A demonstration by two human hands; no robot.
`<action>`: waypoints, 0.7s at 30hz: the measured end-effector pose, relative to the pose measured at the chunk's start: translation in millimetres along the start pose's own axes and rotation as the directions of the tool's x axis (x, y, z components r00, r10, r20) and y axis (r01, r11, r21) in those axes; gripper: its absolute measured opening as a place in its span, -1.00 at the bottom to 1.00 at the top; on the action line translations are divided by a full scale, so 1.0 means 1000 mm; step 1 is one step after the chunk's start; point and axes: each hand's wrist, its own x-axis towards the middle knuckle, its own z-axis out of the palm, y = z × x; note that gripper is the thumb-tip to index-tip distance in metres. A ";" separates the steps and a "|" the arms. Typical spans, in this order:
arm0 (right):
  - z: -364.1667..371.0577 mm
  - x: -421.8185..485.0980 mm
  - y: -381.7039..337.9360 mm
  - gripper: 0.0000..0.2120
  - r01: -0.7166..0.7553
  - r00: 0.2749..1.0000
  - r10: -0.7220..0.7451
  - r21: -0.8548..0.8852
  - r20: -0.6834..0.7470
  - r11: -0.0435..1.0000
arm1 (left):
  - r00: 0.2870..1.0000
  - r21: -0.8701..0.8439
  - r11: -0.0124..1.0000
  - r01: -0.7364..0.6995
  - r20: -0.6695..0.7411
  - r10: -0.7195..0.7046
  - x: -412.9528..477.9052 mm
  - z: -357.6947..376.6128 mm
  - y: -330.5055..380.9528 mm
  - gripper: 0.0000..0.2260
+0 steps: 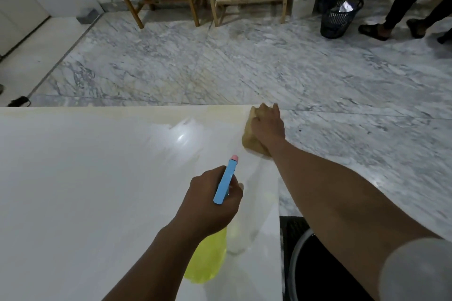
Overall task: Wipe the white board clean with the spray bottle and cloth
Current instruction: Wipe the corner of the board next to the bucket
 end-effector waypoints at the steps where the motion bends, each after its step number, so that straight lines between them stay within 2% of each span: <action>1: -0.001 0.002 0.005 -0.48 0.038 0.999 -0.038 -0.036 -0.004 0.999 | 1.000 -0.002 1.000 0.005 0.002 -0.005 -0.001 0.001 -0.003 -0.82; 9: 0.021 -0.051 0.034 -0.43 0.209 0.975 -0.221 -0.267 -0.016 0.941 | 0.999 -0.001 1.000 0.000 0.033 0.000 -0.031 0.010 -0.020 -0.86; 11: 0.024 -0.084 0.044 -0.40 0.236 0.970 -0.244 -0.268 0.003 0.934 | 0.999 -0.004 1.000 0.000 0.038 0.000 -0.045 0.010 -0.020 -0.86; 15: 0.044 -0.156 0.067 -0.17 0.265 0.962 -0.272 -0.376 0.037 0.888 | 0.999 0.004 1.000 -0.012 0.039 0.012 -0.081 0.009 -0.017 -0.86; 17: 0.055 -0.192 0.079 -0.05 0.220 0.975 -0.215 -0.372 0.056 0.902 | 0.999 0.024 0.999 -0.028 0.043 0.027 -0.104 0.009 -0.016 -0.87; 19: 0.061 -0.233 0.089 -0.07 0.198 0.980 -0.189 -0.357 0.062 0.913 | 0.998 0.035 0.999 -0.041 0.042 0.039 -0.133 0.011 -0.017 -0.87; 21: 0.066 -0.279 0.098 -0.19 0.231 0.970 -0.242 -0.390 0.022 0.891 | 0.998 0.037 0.998 -0.046 0.036 0.045 -0.165 0.013 -0.020 -0.88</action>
